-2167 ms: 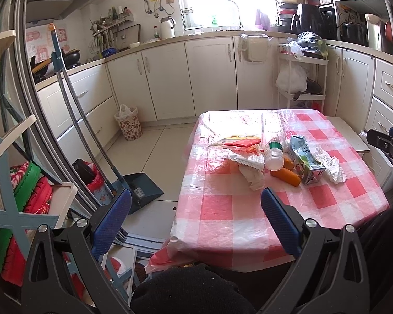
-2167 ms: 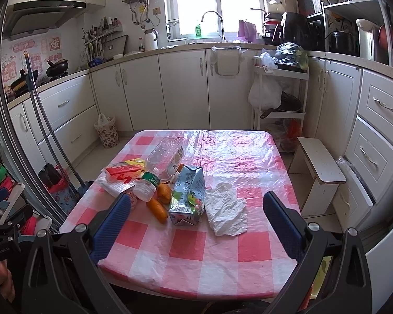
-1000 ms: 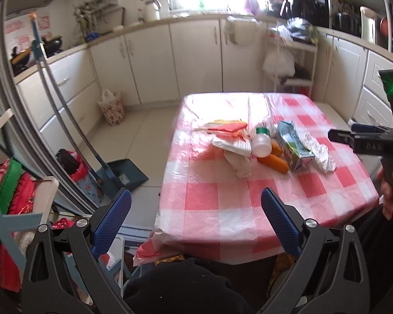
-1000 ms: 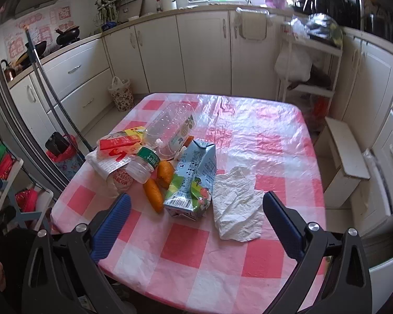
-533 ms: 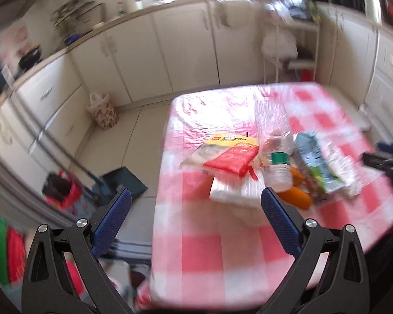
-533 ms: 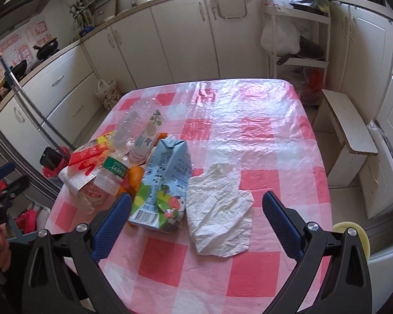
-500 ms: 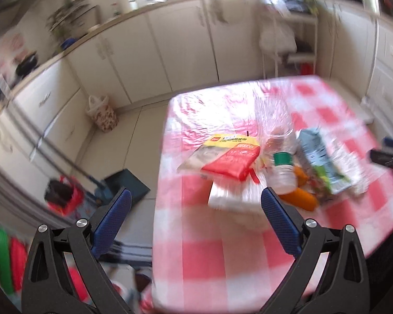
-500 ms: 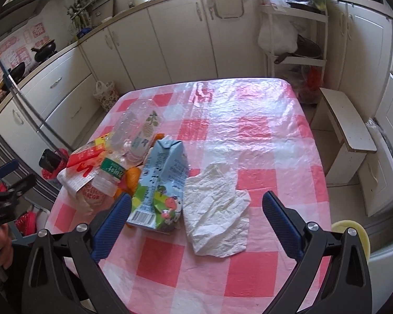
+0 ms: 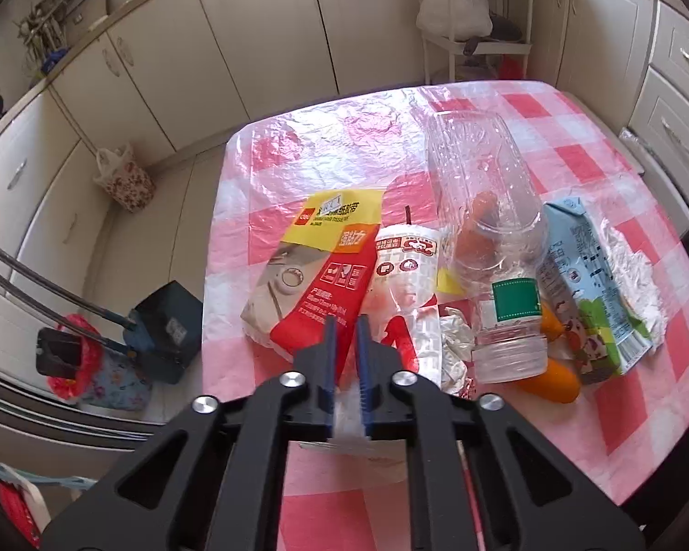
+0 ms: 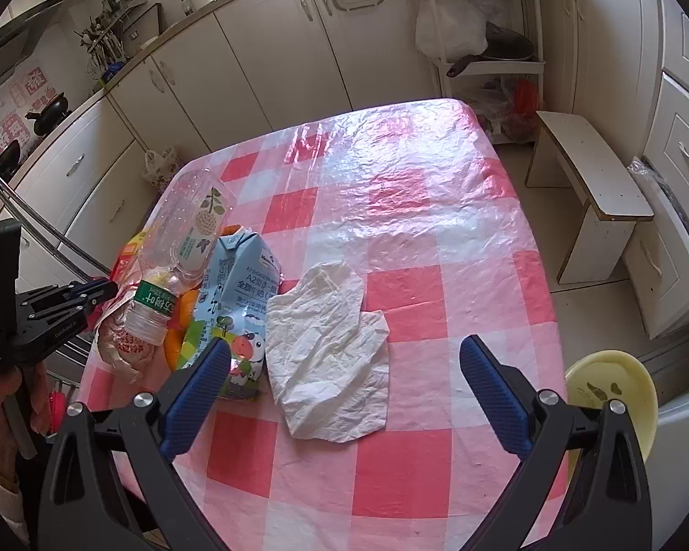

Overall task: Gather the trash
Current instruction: 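Grasp the red-yellow snack wrapper with the left tool while the right tool grasps the white tissue, then lift the wrapper with the left tool while the right tool lifts the tissue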

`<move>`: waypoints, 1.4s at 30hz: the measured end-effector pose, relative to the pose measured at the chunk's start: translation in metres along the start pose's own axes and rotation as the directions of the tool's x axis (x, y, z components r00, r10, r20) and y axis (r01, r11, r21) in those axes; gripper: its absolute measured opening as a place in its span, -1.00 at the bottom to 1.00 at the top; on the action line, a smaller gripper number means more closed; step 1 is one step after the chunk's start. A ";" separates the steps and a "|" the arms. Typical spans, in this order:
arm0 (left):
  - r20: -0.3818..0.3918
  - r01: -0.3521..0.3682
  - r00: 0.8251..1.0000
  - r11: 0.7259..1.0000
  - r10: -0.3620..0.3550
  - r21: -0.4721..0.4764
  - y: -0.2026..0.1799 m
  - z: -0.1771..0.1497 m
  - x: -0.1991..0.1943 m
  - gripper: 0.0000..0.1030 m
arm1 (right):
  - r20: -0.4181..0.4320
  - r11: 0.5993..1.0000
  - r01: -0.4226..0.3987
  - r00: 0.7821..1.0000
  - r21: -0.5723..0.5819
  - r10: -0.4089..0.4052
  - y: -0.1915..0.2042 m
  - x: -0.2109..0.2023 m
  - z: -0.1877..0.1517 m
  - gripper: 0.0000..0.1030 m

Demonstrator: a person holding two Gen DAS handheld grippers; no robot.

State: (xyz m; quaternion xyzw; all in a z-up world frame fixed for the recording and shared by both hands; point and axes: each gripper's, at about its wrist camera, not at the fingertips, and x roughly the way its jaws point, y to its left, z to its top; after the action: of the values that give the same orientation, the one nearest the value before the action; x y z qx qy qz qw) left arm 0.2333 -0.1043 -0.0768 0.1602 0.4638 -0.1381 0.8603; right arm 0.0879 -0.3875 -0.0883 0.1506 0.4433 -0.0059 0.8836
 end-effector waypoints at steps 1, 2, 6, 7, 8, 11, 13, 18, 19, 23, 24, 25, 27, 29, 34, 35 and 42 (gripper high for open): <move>0.006 0.011 1.000 1.000 -0.011 -0.017 0.003 -0.002 -0.002 -0.96 | -0.004 1.000 0.001 1.000 -0.007 -0.001 0.002 0.001 -0.001 0.87; 0.012 0.024 1.000 0.999 -0.024 -0.039 0.008 -0.003 -0.004 -0.96 | -0.008 1.000 0.003 1.000 -0.016 -0.003 0.004 0.002 -0.001 0.87; 0.050 0.064 0.997 0.987 -0.057 -0.149 0.032 -0.006 -0.018 -0.97 | -0.028 0.998 0.028 0.999 -0.055 -0.029 0.011 0.007 -0.005 0.87; 0.063 0.070 0.996 0.983 -0.060 -0.172 0.038 -0.007 -0.022 -0.97 | -0.035 0.998 0.032 0.999 -0.059 -0.034 0.011 0.009 -0.005 0.87; 0.073 0.074 0.995 0.979 -0.061 -0.189 0.043 -0.007 -0.025 -0.97 | -0.043 0.997 0.035 0.998 -0.063 -0.038 0.011 0.011 -0.006 0.87; 0.131 0.093 0.989 0.965 -0.062 -0.246 0.060 -0.010 -0.043 -0.97 | -0.070 0.996 0.049 0.996 -0.080 -0.055 0.012 0.018 -0.008 0.87; 0.177 0.117 0.982 0.954 -0.069 -0.276 0.068 -0.012 -0.054 -0.97 | -0.089 0.994 0.057 0.994 -0.098 -0.066 0.016 0.024 -0.009 0.87; 0.250 0.180 0.963 0.935 -0.104 -0.306 0.079 -0.014 -0.072 -0.97 | -0.135 0.982 0.089 0.984 -0.169 -0.113 0.027 0.042 -0.013 0.60; 0.261 0.192 0.959 0.932 -0.112 -0.306 0.080 -0.014 -0.074 -0.97 | -0.150 0.979 0.094 0.981 -0.180 -0.121 0.028 0.046 -0.014 0.46; 0.294 0.239 0.944 0.921 -0.147 -0.307 0.082 -0.016 -0.082 -0.97 | -0.165 0.969 0.105 0.976 -0.222 -0.143 0.033 0.053 -0.019 -0.06; 0.305 0.260 0.938 0.915 -0.163 -0.310 0.084 -0.017 -0.084 -0.97 | -0.162 0.971 0.097 0.978 -0.218 -0.135 0.032 0.052 -0.020 -0.26; 0.314 0.278 0.933 0.908 -0.177 -0.313 0.086 -0.017 -0.086 -0.97 | -0.165 0.977 0.076 0.980 -0.202 -0.110 0.029 0.050 -0.019 -0.62; 0.329 0.309 0.923 0.896 -0.201 -0.319 0.089 -0.019 -0.089 -0.97 | -0.159 0.984 0.057 0.984 -0.171 -0.084 0.025 0.046 -0.018 -0.77; 0.340 0.333 0.914 0.886 -0.220 -0.323 0.092 -0.021 -0.091 -0.97 | -0.130 0.988 0.049 0.989 -0.146 -0.068 0.023 0.039 -0.014 -0.83; 0.370 0.410 0.885 0.852 -0.284 -0.327 0.097 -0.025 -0.094 -0.97 | -0.040 0.998 -0.012 0.999 -0.060 0.010 0.010 0.016 -0.005 -0.84; 0.374 0.424 0.879 0.845 -0.297 -0.326 0.097 -0.026 -0.095 -0.97 | -0.022 0.998 -0.022 1.000 -0.054 0.020 0.010 0.012 -0.004 -0.84; 0.392 0.452 0.860 0.846 -0.328 -0.283 0.081 -0.026 -0.100 -0.97 | 0.076 0.994 -0.071 0.994 -0.085 0.077 0.025 -0.006 -0.001 -0.84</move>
State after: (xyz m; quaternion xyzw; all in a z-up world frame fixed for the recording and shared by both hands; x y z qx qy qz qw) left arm 0.1915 -0.0114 0.0062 -0.1268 0.3543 -0.2483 0.8926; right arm 0.0871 -0.3644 -0.0774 0.1300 0.4018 0.0390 0.9056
